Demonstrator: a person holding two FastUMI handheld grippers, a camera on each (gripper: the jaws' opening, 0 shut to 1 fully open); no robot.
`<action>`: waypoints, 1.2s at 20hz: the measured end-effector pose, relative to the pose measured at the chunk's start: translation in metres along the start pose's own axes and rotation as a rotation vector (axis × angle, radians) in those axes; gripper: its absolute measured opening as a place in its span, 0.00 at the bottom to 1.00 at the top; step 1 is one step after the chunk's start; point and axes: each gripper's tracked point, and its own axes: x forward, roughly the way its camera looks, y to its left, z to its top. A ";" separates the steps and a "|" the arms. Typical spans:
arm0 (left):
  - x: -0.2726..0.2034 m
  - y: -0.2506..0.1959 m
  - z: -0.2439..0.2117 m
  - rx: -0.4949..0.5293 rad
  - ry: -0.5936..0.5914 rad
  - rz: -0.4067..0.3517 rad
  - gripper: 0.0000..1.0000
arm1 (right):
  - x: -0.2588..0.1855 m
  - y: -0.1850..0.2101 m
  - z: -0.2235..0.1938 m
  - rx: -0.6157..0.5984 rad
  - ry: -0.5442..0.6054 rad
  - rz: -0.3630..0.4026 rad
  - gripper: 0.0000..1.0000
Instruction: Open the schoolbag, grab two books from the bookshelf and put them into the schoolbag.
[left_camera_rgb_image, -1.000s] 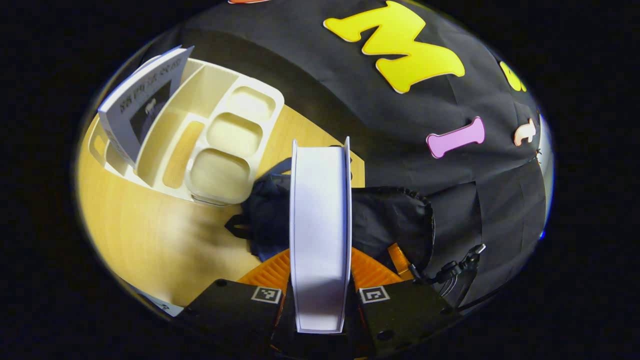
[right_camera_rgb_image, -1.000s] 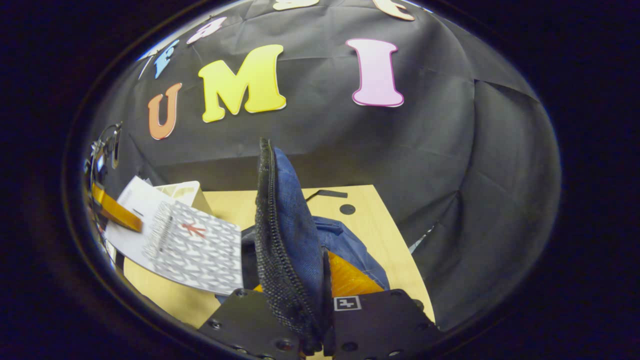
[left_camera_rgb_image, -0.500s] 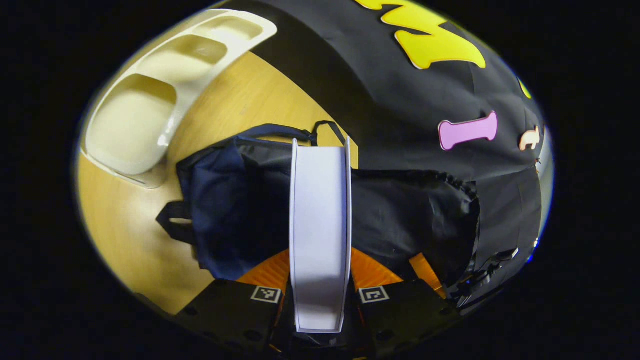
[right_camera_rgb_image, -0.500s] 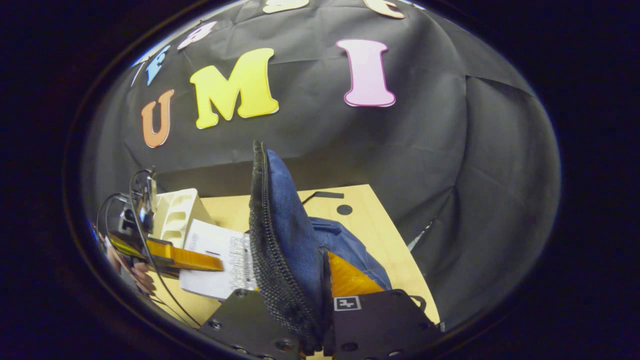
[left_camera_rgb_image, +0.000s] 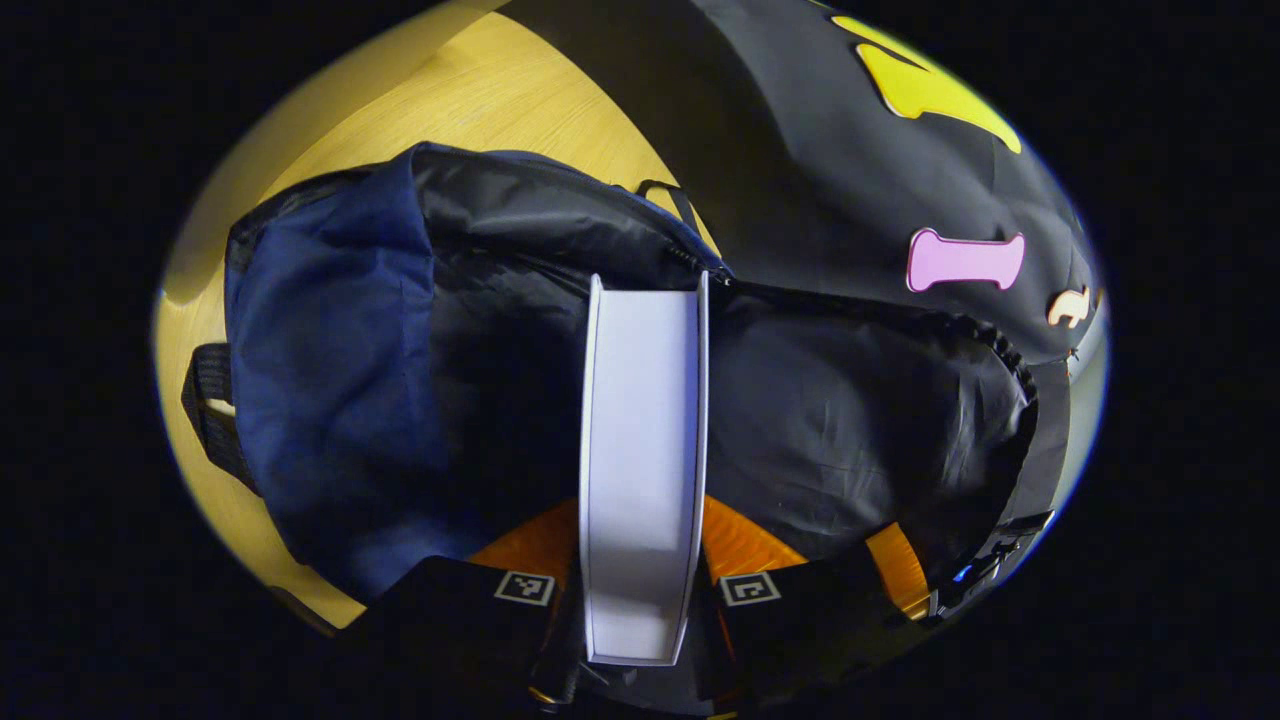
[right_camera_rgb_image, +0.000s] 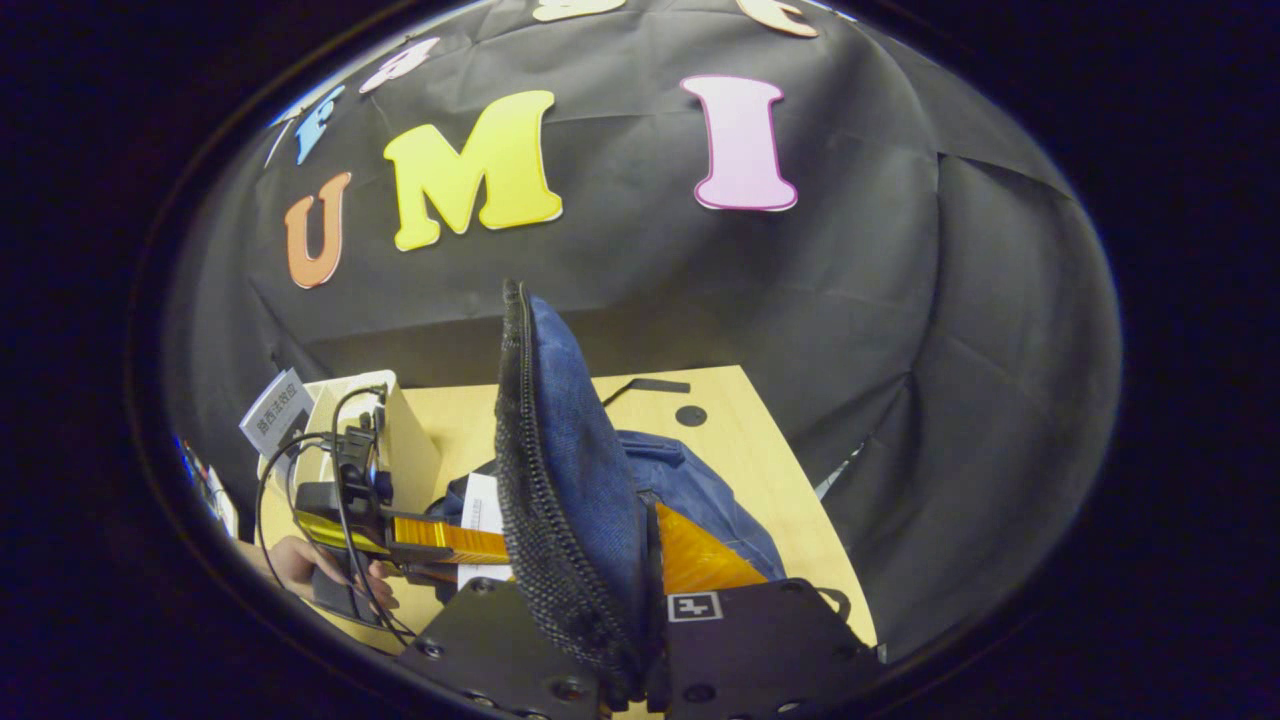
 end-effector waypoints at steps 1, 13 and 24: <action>0.001 0.007 -0.001 0.009 0.017 0.028 0.51 | 0.000 0.001 0.000 -0.001 0.000 0.001 0.05; -0.080 0.045 0.004 0.287 0.122 0.497 0.82 | 0.002 0.020 -0.002 -0.074 -0.012 0.000 0.04; -0.290 -0.003 0.091 0.707 -0.285 0.794 0.98 | 0.003 0.031 -0.001 -0.135 -0.011 -0.007 0.05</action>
